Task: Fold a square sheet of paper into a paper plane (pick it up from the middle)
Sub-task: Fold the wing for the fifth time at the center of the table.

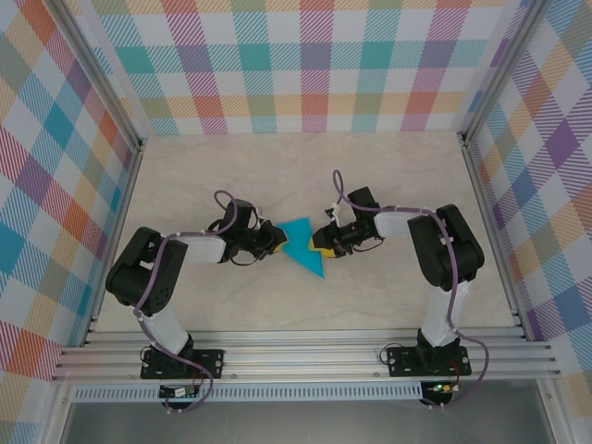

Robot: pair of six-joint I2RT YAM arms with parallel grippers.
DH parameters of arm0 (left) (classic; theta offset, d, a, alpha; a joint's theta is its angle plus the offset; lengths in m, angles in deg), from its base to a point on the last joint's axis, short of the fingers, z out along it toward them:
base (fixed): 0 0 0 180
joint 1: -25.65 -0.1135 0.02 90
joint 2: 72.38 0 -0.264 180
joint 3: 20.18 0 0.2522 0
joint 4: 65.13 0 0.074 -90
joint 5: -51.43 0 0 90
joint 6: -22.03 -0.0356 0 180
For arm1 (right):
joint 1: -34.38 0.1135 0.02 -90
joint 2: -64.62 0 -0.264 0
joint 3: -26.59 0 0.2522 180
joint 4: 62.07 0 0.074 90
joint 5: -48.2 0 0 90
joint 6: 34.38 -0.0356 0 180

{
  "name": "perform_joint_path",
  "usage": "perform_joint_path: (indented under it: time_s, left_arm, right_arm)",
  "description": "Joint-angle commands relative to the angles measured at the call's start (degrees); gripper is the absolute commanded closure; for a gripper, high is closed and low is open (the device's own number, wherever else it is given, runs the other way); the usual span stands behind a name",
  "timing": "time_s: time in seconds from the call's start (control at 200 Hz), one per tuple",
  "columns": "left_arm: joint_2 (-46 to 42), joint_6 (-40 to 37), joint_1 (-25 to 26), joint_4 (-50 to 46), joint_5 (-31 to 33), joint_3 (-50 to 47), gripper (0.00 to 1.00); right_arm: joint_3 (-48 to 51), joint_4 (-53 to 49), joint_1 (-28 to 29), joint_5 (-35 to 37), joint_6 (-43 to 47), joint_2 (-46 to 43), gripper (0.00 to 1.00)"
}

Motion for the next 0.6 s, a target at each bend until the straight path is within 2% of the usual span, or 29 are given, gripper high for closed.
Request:
perform_joint_path:
  time_s: [0.0, 0.1, 0.24, 0.35, 0.495, 0.595]
  left_arm:
    - [1.9, -2.5, 1.1, -1.3, 1.9, 1.8, 0.90]
    - [3.5, -3.0, 2.0, -1.7, 2.1, 2.9, 0.92]
    - [3.4, -3.2, 2.7, -2.9, 3.0, 3.4, 0.92]
    - [2.8, -3.1, 2.8, -3.3, 3.5, 3.5, 0.92]
    - [2.6, -3.1, 3.0, -3.7, 3.3, 4.1, 0.92]
    - [2.6, -3.0, 3.0, -3.7, 3.0, 4.5, 0.92]
  right_arm:
    - [-1.5, -5.9, -0.2, 8.5, 2.9, -0.9, 0.54]
    - [-0.8, -9.6, -0.3, 16.5, 3.2, -3.4, 0.50]
    - [4.5, -7.9, 0.2, 26.3, 2.6, -13.5, 0.48]
    - [7.7, -5.4, 1.8, 29.1, 5.3, -19.2, 0.48]
    - [10.3, -1.4, 10.4, 33.3, 10.7, -23.3, 0.49]
    - [10.7, 0.4, 17.8, 42.2, 14.2, -23.2, 0.49]
